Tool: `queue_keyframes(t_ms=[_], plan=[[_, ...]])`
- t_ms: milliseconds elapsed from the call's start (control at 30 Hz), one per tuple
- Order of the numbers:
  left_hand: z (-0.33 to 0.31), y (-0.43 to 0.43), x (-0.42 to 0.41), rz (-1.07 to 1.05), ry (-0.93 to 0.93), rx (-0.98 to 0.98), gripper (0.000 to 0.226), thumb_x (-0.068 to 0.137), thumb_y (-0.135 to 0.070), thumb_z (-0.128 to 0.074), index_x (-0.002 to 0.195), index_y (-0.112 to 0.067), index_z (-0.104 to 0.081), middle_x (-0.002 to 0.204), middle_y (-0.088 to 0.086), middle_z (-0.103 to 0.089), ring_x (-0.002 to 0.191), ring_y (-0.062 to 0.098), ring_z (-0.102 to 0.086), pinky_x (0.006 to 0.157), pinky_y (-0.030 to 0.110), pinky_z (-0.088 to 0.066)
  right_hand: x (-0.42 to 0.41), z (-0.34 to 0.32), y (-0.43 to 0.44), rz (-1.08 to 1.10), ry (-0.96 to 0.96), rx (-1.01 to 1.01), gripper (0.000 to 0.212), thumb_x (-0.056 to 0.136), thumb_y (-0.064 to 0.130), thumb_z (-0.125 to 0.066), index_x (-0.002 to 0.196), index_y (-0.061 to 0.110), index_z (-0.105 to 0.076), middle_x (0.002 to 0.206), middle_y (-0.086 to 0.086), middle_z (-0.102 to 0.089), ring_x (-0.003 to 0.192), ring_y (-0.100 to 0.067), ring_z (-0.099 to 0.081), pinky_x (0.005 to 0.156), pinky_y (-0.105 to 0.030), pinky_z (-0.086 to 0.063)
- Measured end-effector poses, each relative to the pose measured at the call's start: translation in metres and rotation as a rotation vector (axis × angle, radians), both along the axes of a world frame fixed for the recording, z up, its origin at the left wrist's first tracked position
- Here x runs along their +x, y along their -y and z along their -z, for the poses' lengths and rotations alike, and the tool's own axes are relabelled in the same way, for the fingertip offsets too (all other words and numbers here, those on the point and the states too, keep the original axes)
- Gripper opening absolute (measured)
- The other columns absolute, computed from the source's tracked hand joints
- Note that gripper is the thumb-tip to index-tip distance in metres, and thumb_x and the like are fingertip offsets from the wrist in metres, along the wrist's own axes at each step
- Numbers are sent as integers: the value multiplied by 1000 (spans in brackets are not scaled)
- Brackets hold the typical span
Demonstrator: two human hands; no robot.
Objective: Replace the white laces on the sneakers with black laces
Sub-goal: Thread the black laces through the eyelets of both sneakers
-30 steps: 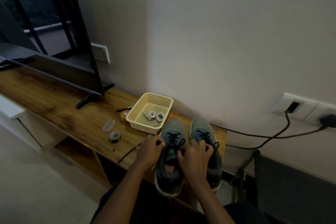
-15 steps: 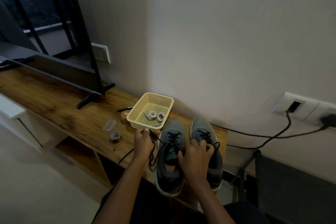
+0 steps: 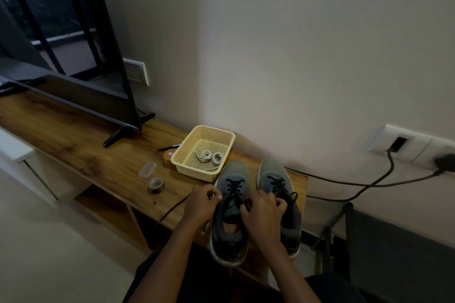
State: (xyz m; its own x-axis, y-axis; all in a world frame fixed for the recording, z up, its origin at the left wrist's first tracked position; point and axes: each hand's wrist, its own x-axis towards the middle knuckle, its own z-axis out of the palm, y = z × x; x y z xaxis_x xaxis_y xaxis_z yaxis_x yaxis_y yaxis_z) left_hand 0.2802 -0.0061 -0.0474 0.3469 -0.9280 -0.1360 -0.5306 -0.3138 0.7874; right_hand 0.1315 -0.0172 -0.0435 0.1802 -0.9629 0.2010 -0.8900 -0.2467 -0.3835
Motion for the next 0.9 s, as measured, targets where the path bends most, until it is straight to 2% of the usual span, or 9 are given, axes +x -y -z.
queue_keyframes(t_ms=[67,167,333,433,600,733,767,833,900], plan=[[0,1,-3,-27,14,-5,27,89,-15,-61,68,-28,-51,87,-2,-60,88,15,-57,85,35,-47,0,-2,0,5,-7,27,12,90,31,-52,92,21,-59,93,5,-58,100,-19,-50,99,-39,-24],[-1,1,-10,-55,-7,1,25,94,-12,-54,72,-23,-47,78,-10,-52,82,12,-51,71,26,-38,0,-5,-1,15,-18,48,9,90,31,-51,84,24,-51,82,8,-49,96,-18,-51,99,-39,-25],[-1,1,-10,-128,-29,-23,24,97,-10,-46,75,-20,-43,77,-7,-52,80,15,-53,62,27,-39,2,-7,-2,17,-14,75,13,88,31,-53,78,25,-47,78,8,-51,90,-17,-53,99,-38,-25],[-1,1,-9,-151,-78,-40,21,97,-13,-46,77,-20,-47,83,-1,-63,83,17,-60,72,32,-48,4,-6,-2,16,-6,83,13,87,31,-53,78,24,-48,78,6,-53,88,-18,-54,99,-39,-26],[-1,-1,-4,-181,6,-5,30,96,-30,-50,69,-19,-54,61,-8,-60,56,7,-55,56,26,-43,2,-8,-2,11,1,95,14,88,31,-53,77,25,-46,76,8,-49,88,-17,-53,98,-38,-25],[6,-3,4,-30,99,168,11,92,-26,-58,82,-21,-59,80,-4,-64,68,11,-58,62,26,-44,0,-10,0,7,41,107,18,88,30,-54,72,23,-48,72,7,-50,84,-15,-52,92,-34,-23],[7,-3,6,20,129,179,14,92,-23,-57,81,-17,-61,82,0,-63,70,12,-55,62,25,-41,0,-11,1,4,60,112,19,88,28,-54,71,23,-49,72,7,-51,83,-15,-52,89,-33,-22],[7,-3,8,74,169,167,29,94,-20,-54,66,-14,-51,69,2,-53,65,13,-47,60,26,-34,0,-13,4,1,99,113,19,89,26,-54,70,22,-50,74,6,-52,82,-14,-51,85,-31,-21],[6,0,8,48,78,132,36,95,-17,-50,60,-16,-41,58,-2,-44,55,11,-41,56,28,-31,1,-15,8,1,122,111,17,89,24,-53,72,21,-51,78,6,-51,84,-14,-50,82,-31,-21]])
